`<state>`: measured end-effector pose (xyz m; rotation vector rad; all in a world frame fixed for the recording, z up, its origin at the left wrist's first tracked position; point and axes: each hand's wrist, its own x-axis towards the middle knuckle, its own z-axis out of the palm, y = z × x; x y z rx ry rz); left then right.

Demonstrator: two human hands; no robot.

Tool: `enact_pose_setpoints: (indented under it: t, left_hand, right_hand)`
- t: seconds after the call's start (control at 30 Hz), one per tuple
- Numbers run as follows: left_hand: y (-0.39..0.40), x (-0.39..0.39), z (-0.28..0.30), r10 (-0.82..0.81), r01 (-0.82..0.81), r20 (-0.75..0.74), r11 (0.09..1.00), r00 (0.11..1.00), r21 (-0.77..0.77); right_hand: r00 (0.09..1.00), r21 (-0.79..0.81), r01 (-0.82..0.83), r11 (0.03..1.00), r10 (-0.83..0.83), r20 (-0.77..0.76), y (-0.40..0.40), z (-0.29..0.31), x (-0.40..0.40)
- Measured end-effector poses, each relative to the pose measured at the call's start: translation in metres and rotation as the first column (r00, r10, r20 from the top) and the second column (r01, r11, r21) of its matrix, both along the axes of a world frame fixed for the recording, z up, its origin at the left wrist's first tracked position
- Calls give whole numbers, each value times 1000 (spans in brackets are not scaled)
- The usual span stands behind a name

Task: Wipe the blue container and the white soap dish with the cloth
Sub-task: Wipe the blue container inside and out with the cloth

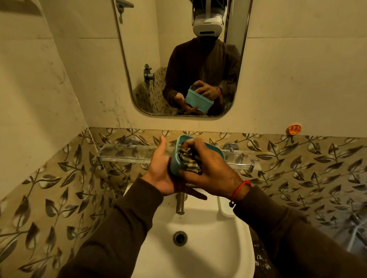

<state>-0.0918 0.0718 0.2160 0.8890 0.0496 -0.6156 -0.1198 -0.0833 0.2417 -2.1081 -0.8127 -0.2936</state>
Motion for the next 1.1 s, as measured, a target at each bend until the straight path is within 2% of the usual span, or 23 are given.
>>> enact_pose_setpoints:
  t: [0.07,0.13,0.23,0.3,0.37,0.47,0.57,0.63,0.73,0.8,0.87,0.97,1.1]
  left_hand:
    - [-6,-3,-5,41,-35,81,997,996,-72]
    - [-23,-12,-7,190,-173,206,980,960,-98]
    - [-43,-19,-3,412,-409,303,909,859,-78]
    - [-45,-19,3,457,-465,345,883,820,-64]
    - [-41,-16,5,464,-484,377,874,801,-48]
    - [-36,-14,6,423,-473,394,880,816,35]
    - [-30,-12,5,359,-416,357,904,862,96]
    - [-19,-5,4,311,-359,296,925,903,124]
    - [-2,10,2,157,-229,256,932,954,282]
    - [1,15,-2,94,-148,177,935,980,322]
    - [-2,16,-2,111,-143,127,950,986,279]
    - [-10,14,0,99,-122,108,966,989,227]
    - [-16,10,3,112,-141,138,965,984,223]
  right_hand:
    - [992,193,106,976,-90,-86,1,2,1]
    - [969,381,160,911,-70,-238,4,7,1]
    - [896,519,95,850,154,-417,6,13,0]
    - [833,625,51,779,312,-457,5,14,-1]
    - [820,654,28,756,357,-447,3,15,-1]
    - [889,510,-33,859,259,-378,-1,12,0]
    - [963,200,-111,974,155,-221,-8,15,4]
    - [979,-53,-145,988,136,-154,-15,18,3]
    - [957,-367,-280,887,226,-183,-13,18,-7]
    - [961,-502,-277,820,224,-163,-8,17,-12]
    - [971,-542,-206,815,237,-13,-3,23,-14]
    - [938,-629,-21,778,233,257,-5,35,-7]
    - [861,-713,178,678,243,446,-6,46,0]
